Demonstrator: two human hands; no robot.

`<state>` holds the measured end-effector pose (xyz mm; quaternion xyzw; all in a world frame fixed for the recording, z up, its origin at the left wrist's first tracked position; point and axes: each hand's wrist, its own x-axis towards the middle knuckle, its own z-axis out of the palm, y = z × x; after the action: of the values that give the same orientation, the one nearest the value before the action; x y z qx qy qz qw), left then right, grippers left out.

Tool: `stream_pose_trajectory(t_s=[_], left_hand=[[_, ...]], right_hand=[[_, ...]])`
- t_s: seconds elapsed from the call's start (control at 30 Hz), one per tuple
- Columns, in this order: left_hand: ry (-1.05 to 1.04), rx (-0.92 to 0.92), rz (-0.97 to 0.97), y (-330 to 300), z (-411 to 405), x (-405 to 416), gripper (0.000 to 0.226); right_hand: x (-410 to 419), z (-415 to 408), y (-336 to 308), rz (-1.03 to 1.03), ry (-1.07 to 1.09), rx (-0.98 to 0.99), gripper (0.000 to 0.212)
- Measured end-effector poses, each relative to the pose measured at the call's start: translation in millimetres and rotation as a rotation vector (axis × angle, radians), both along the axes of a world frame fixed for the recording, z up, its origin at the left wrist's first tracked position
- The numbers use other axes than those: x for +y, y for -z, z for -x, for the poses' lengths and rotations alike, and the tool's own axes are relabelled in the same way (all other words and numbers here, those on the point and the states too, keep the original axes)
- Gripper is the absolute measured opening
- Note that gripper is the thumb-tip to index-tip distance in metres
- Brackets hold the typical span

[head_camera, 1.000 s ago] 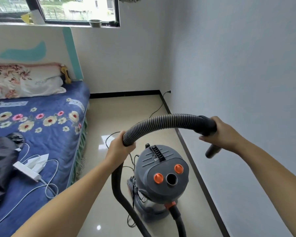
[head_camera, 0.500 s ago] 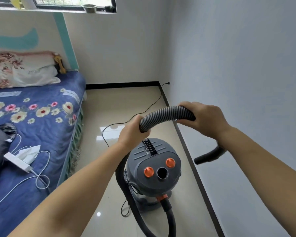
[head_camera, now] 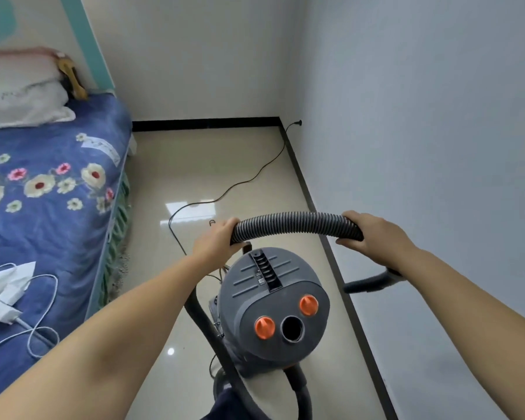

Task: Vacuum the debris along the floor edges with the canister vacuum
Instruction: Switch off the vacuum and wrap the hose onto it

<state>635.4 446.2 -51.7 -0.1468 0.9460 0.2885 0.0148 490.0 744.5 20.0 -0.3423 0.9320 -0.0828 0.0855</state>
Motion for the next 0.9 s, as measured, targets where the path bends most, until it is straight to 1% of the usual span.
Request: stream_pose_trajectory(t_s=[0.07,0.13,0.2,0.23,0.33,0.4,0.5,0.57,0.67,0.73,0.8,0.9], left_hand=[[0.026,-0.068,-0.026,19,24,-11,0.037],[0.065,-0.112,-0.084,37,50,-15,0.037],[0.110,-0.132,-0.153,56,77,-10,0.037],[0.137,-0.136,-0.180,64,89,-5,0.037],[0.191,-0.123,-0.242,91,119,10,0.038],[0.162,-0.161,-0.283,111,130,9,0.042],[0.081,-0.271,-0.360,151,132,-6,0.043],[0.057,-0.310,-0.345,179,128,-16,0.040],[0.021,-0.356,-0.294,211,123,-25,0.043],[-0.019,-0.418,-0.286,224,122,-30,0.051],[-0.050,-0.500,-0.294,232,121,-34,0.063],[0.001,-0.597,-0.245,243,125,-37,0.071]], right_hand=[[-13,19,27,-0.045,0.060,-0.102,0.034],[-22,41,50,-0.105,0.108,-0.219,0.038],[-34,61,70,-0.105,0.110,-0.339,0.040],[-45,69,78,-0.090,0.078,-0.359,0.041],[-83,85,108,-0.067,-0.073,-0.321,0.046],[-102,92,135,-0.110,-0.146,-0.314,0.045],[-108,105,187,-0.216,-0.207,-0.387,0.043],[-104,112,222,-0.258,-0.196,-0.448,0.047],[-107,116,258,-0.225,-0.146,-0.529,0.051],[-119,118,270,-0.200,-0.164,-0.595,0.048],[-133,122,275,-0.200,-0.157,-0.680,0.045],[-156,128,283,-0.235,-0.131,-0.747,0.048]])
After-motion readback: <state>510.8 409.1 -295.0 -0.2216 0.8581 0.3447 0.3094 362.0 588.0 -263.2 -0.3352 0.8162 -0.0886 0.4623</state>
